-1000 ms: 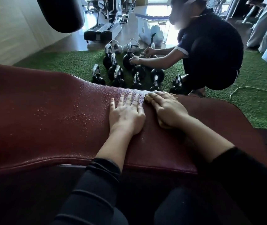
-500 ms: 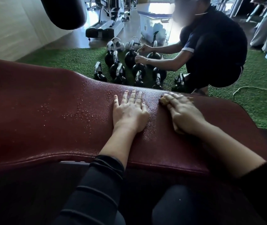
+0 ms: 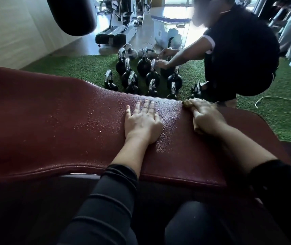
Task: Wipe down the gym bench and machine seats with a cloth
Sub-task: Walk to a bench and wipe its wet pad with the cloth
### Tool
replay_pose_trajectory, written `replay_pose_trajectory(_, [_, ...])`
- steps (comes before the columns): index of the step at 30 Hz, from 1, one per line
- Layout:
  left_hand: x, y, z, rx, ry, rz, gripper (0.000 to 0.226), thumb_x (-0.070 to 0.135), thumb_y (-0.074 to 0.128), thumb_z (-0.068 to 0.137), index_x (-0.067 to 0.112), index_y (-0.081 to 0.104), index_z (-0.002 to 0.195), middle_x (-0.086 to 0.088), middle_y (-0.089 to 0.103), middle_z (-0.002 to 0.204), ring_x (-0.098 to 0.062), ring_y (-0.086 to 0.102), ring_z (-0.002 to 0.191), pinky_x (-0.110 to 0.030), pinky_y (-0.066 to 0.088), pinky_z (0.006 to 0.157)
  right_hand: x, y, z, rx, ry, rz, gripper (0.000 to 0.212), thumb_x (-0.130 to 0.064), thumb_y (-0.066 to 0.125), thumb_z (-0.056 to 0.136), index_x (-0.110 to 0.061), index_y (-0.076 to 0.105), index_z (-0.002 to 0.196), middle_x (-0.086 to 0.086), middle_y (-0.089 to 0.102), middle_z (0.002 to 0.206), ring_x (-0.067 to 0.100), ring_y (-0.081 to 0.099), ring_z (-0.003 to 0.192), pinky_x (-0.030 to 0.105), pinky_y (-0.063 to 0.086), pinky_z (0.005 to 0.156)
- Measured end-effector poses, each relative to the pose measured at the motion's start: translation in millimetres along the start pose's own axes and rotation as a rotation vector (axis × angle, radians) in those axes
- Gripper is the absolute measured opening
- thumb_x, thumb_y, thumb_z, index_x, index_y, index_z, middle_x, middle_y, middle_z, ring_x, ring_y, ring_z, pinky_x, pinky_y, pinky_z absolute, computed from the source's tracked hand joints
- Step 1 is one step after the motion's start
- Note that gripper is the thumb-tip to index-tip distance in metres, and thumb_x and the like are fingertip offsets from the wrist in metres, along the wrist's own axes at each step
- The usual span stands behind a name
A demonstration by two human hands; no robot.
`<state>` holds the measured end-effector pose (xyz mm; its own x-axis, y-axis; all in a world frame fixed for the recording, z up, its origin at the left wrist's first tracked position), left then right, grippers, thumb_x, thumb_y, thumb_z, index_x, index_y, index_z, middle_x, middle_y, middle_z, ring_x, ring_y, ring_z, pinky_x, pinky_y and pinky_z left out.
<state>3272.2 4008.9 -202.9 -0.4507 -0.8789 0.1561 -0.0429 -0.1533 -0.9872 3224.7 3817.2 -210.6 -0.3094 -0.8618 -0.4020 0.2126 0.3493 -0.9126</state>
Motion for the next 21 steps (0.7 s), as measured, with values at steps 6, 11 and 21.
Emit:
replay_pose_trajectory(6, [0.9,-2.7,-2.6,-0.026,0.013,0.004,0.056,0.037,0.017,0.102,0.024,0.005,0.156,0.008,-0.001,0.162,-0.013,-0.003,0.149,-0.044,-0.009,0.119,-58.2,18.7,-87.6,0.011,-0.166,-0.068,0.052,-0.036,0.024,0.098,-0.028,0.018,0.149,-0.007,0.013,0.158,0.013,0.006,0.146,0.029,0.002,0.119])
replay_pose_trajectory(11, [-1.1,-1.7,-13.4,-0.102,0.108,0.041,0.057,0.044,0.015,0.103,0.027,0.004,0.156,0.008,-0.003,0.163,-0.012,-0.006,0.149,-0.044,-0.010,0.119,-62.3,18.6,-99.0,0.044,-0.125,-0.003,0.050,-0.036,0.034,0.098,-0.036,0.022,0.147,-0.013,0.017,0.156,0.009,0.008,0.145,0.027,0.004,0.119])
replay_pose_trajectory(21, [-133.8,-38.2,-78.7,-0.059,0.085,0.152,0.058,0.069,0.007,0.089,0.055,0.002,0.146,0.020,0.000,0.160,-0.003,-0.002,0.147,-0.043,-0.004,0.119,-63.8,8.5,-107.5,0.067,-0.091,0.056,0.046,-0.040,0.040,0.096,-0.044,0.031,0.142,-0.009,0.020,0.155,0.016,0.018,0.143,0.031,0.015,0.114])
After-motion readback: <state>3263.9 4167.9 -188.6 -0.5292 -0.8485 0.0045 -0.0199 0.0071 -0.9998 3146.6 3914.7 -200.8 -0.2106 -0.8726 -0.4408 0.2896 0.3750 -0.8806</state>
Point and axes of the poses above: each hand's wrist, its own z-axis towards the middle knuckle, its own y-axis out of the palm, x = y × z, the point moved 8 cm from there along z, towards the middle knuckle
